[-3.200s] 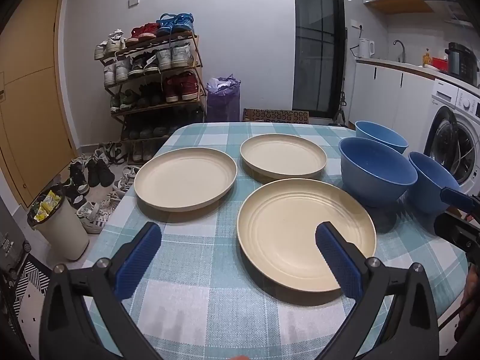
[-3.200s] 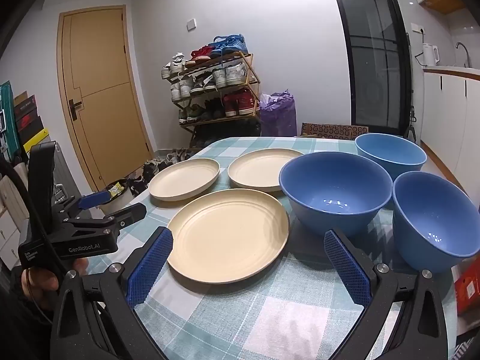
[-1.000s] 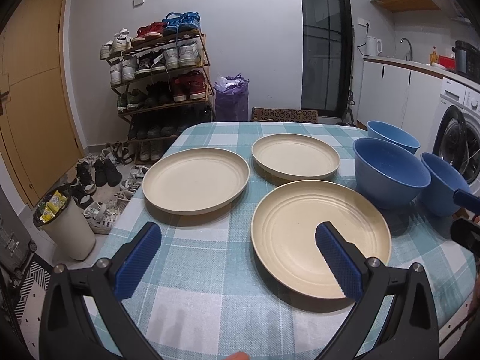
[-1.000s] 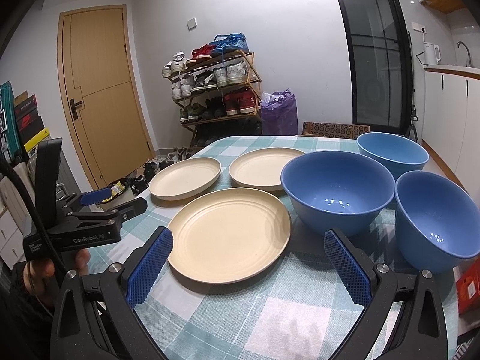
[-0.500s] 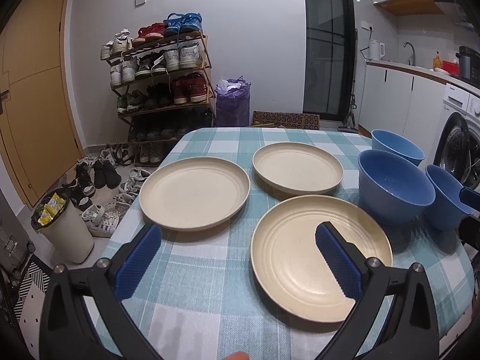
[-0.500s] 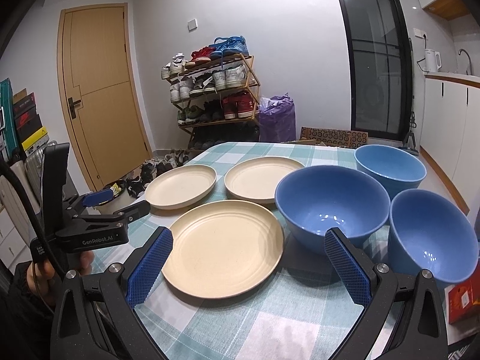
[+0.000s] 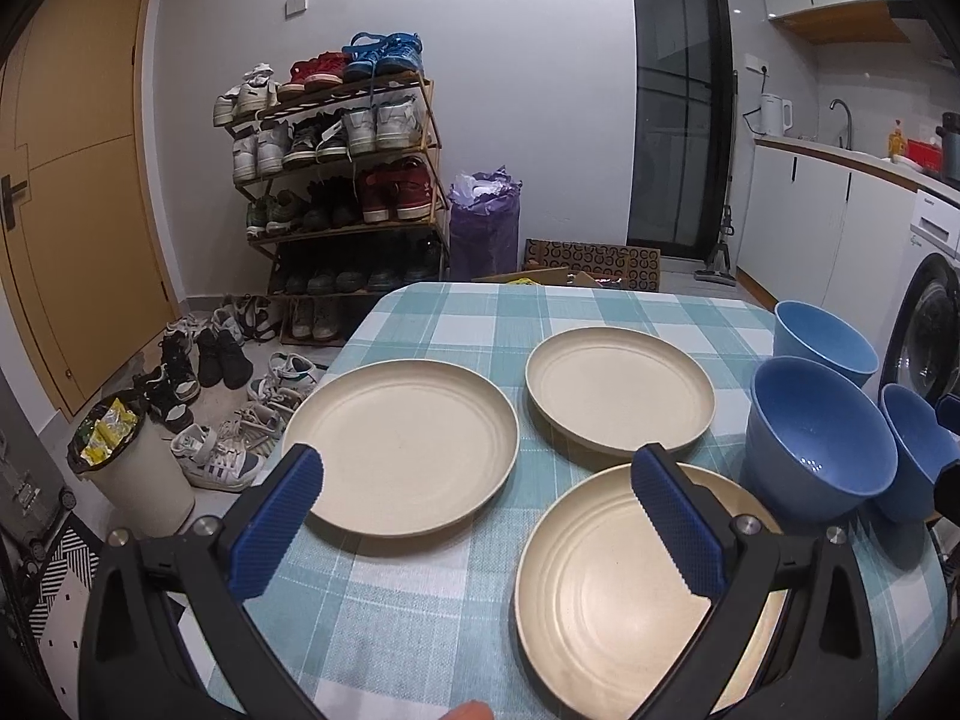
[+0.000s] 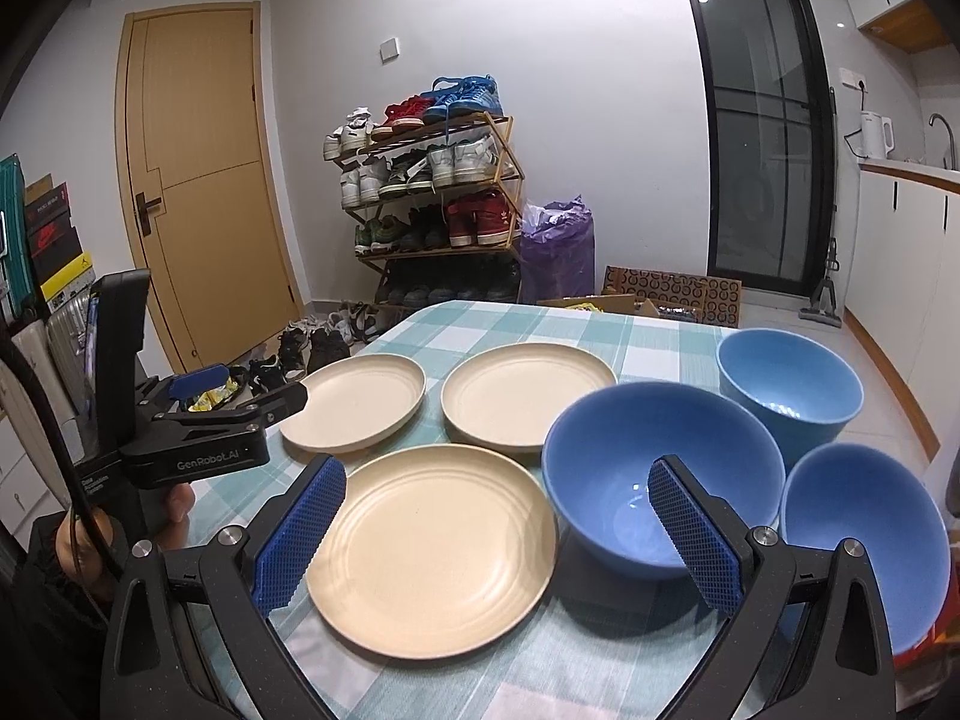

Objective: Organize plates and bowls
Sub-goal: 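Move the left tool toward the rim of the large cream plate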

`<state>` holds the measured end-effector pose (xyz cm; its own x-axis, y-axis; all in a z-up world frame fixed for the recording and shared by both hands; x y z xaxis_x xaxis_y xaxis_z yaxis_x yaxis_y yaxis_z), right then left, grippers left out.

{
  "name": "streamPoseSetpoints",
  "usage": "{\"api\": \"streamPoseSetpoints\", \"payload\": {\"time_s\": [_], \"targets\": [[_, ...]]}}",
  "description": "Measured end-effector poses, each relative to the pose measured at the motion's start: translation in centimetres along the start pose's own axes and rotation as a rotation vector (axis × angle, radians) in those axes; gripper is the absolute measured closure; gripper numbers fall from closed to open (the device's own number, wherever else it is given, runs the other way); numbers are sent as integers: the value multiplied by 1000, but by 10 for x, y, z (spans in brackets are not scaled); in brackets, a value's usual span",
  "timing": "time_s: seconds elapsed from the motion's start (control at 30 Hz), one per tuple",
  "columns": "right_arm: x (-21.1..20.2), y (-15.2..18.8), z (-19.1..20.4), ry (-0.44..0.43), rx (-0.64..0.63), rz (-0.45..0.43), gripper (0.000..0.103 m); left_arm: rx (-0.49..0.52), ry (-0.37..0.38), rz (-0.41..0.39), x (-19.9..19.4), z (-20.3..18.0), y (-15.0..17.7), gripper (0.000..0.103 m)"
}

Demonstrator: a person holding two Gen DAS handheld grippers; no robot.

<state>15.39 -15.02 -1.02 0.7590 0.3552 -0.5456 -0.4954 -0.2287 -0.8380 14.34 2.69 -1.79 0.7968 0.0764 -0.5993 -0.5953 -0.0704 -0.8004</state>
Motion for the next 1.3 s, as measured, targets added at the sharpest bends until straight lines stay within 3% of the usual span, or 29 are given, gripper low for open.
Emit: {"api": "streamPoseSetpoints", "payload": {"time_s": [0.73,1.3], "targets": [[33,-50,-25,22,0,31,0,11,79,-1,21,-16,-53,0],[58,-89,-33,25,-35,68,0,46,41,36,48,-16,-73,0]]}}
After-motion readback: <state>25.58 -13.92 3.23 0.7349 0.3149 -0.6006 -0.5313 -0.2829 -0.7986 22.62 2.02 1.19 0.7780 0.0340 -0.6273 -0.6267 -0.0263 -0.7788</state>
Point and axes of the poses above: each gripper's, at about its wrist camera, not at the fingertips, and x roughly the way its jaws point, z to its left, y to its underside, the point moved 8 cm from there along x, roughly the way its jaws point, and after that the axes turned 5 degrees about z, right-handed, at the moved point
